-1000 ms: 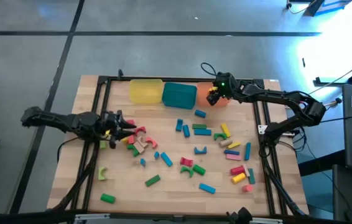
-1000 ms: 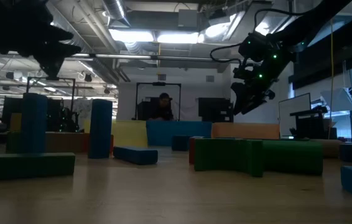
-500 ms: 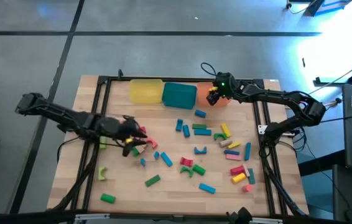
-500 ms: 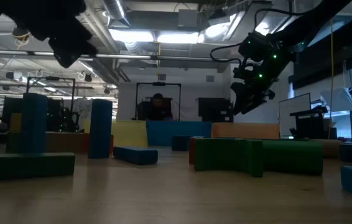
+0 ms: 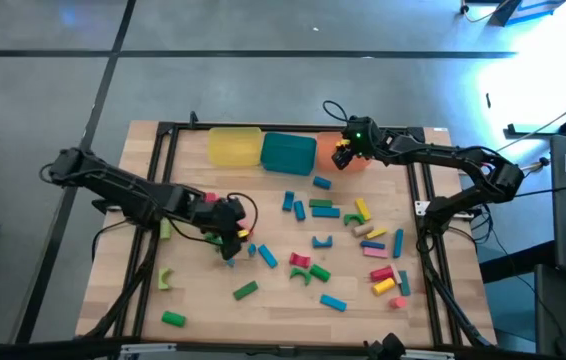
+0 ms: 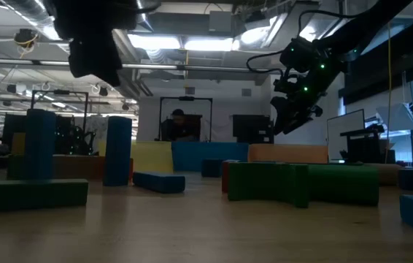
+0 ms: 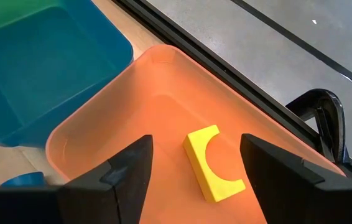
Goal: Sort blocks by size
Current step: Put the blue rectangle block into the blue bin
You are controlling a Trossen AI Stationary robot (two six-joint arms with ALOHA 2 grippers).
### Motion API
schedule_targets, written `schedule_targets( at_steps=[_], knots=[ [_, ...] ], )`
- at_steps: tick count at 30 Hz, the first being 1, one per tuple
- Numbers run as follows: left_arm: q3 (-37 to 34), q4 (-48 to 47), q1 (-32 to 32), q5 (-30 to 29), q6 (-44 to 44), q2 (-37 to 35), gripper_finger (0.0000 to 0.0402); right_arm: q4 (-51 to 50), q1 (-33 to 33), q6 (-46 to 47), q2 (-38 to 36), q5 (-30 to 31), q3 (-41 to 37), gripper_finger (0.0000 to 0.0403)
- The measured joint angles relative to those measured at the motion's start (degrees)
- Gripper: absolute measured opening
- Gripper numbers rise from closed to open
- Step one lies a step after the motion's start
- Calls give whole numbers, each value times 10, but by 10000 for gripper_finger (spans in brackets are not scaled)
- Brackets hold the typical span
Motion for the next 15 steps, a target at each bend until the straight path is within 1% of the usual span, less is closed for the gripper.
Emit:
schedule_targets(
  at_steps=[9, 15],
  knots=[
    [48, -18, 0, 36, -55, 74, 134, 0, 0, 0, 0, 0, 0, 244],
    [55, -25, 0, 47, -75, 96, 134, 0, 0, 0, 0, -1, 0, 244]
  ],
)
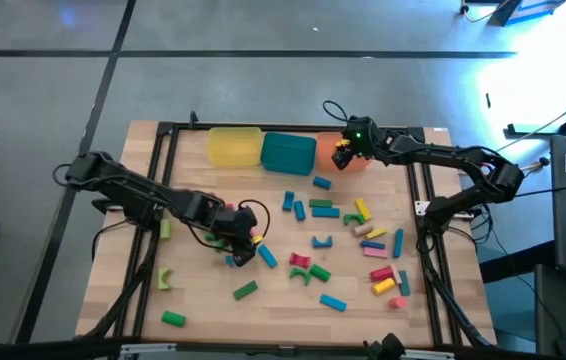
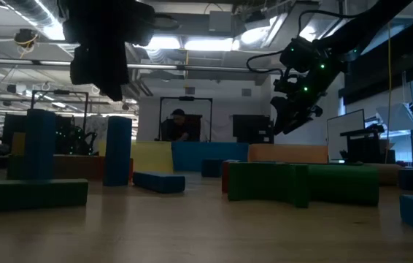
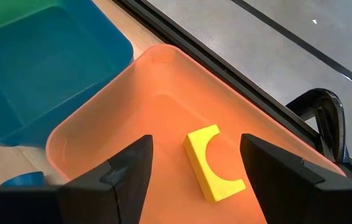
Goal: Sort blocks by size
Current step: Put the blue rectangle block into the blue bin
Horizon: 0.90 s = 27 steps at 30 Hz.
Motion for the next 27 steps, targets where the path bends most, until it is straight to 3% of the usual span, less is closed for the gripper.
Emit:
schedule_targets(
  at_steps=[27],
  knots=[
    [0, 6, 1, 5, -34, 67, 134, 0, 0, 2, 0, -17, 0, 244]
  ],
)
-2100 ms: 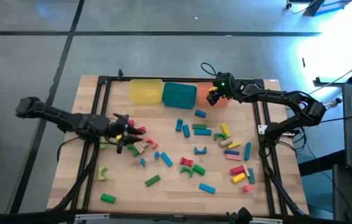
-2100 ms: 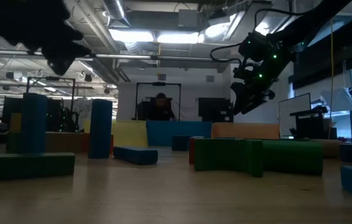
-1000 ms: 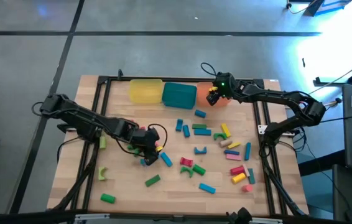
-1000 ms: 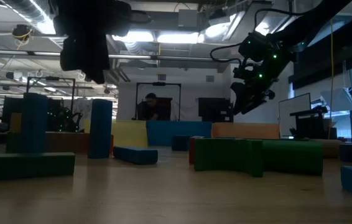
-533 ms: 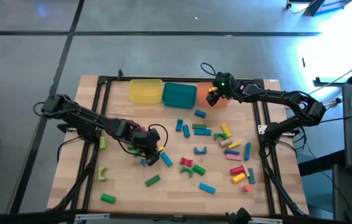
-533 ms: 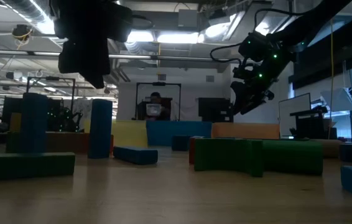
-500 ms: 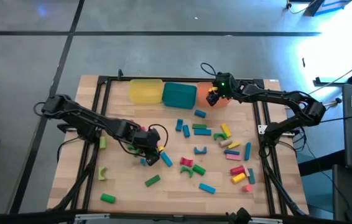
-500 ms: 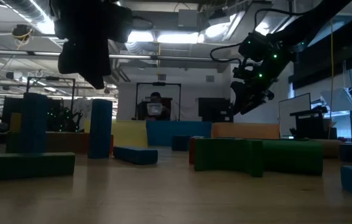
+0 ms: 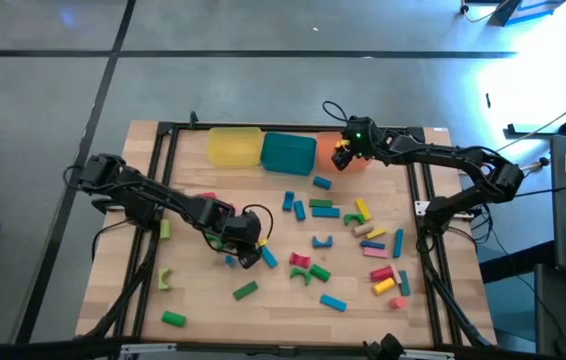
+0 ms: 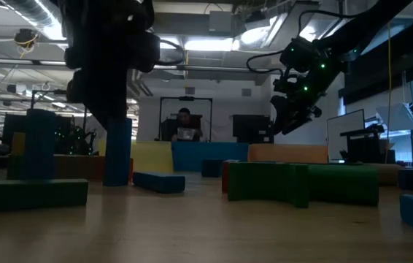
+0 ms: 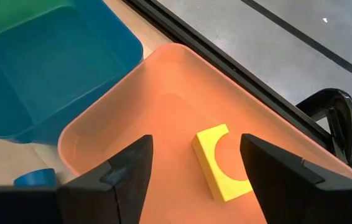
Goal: Sort blocks by size
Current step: Put the blue rectangle block into the blue bin
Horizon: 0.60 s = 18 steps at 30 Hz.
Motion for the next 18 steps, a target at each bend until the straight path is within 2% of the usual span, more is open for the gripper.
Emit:
schedule_targets(
  at_steps=[18],
  knots=[
    [0, 9, 5, 1, -13, 20, 134, 0, 0, 0, 0, 0, 0, 244]
  ],
)
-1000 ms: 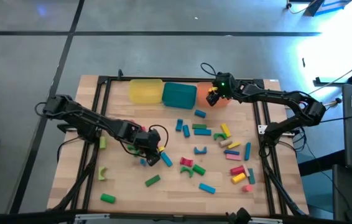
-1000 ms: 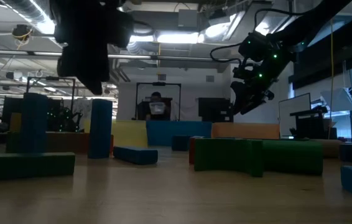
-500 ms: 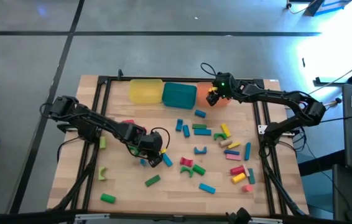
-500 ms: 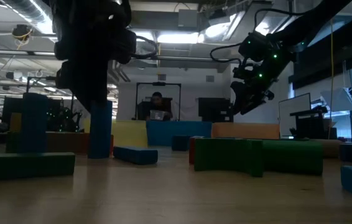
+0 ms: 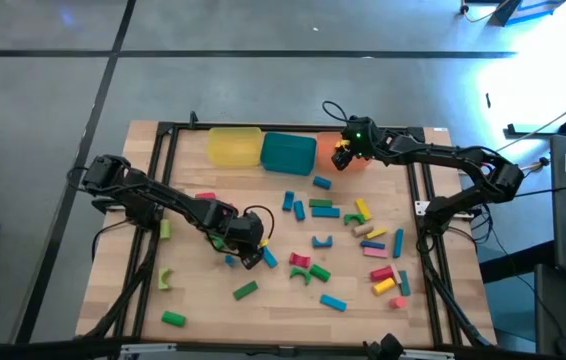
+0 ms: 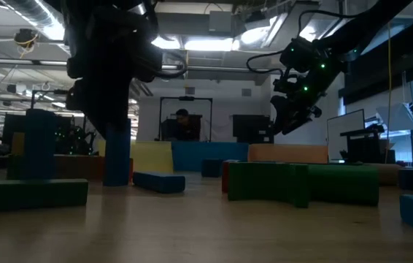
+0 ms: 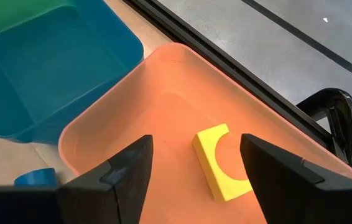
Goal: Sort blocks by size
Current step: Put the blue rectangle block into the blue bin
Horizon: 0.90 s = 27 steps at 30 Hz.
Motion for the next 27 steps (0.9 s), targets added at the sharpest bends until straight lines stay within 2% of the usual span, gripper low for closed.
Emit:
schedule_targets(
  at_steps=[8, 17, 27],
  knots=[
    [0, 4, 8, 3, 13, 24, 125, -1, 0, 0, 0, 0, 0, 244],
    [0, 10, 7, 17, 20, 44, 41, -1, 0, 0, 0, 0, 0, 244],
    [0, 7, 14, 24, 19, 31, 41, -1, 0, 0, -1, 0, 0, 244]
  ],
)
